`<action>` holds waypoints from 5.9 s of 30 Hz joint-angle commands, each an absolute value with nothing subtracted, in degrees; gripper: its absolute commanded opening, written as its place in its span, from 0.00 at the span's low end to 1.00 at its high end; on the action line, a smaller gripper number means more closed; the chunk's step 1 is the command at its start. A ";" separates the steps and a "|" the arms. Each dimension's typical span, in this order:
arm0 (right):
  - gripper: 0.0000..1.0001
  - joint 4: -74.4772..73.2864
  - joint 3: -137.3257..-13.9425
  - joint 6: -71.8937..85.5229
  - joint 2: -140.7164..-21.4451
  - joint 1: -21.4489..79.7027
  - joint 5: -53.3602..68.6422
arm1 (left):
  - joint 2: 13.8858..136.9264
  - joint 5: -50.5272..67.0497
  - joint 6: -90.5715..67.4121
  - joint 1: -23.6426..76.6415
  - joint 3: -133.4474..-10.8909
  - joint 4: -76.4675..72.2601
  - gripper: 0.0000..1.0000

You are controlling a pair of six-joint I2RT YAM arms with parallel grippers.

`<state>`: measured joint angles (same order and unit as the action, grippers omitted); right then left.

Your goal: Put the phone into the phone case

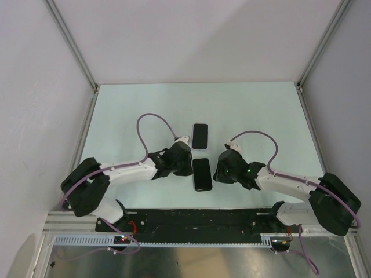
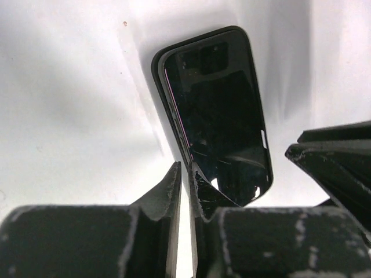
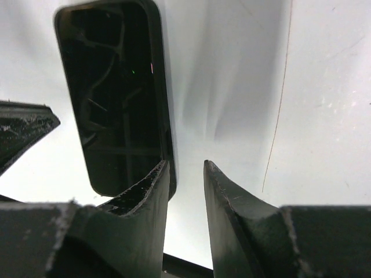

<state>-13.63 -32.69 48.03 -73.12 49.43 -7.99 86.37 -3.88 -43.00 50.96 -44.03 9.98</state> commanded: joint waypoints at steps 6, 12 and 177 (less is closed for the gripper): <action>0.36 -12.11 -32.87 46.58 -68.90 46.27 -8.11 | 80.53 -3.99 -42.78 51.36 -43.34 10.29 0.25; 0.36 -9.00 -32.95 45.69 -70.86 45.27 -5.81 | 84.13 -2.22 -43.40 52.09 -45.09 9.07 0.23; 0.46 -5.36 -41.48 38.08 -80.93 39.12 1.17 | 87.27 -8.95 -40.92 48.71 -52.86 11.00 0.36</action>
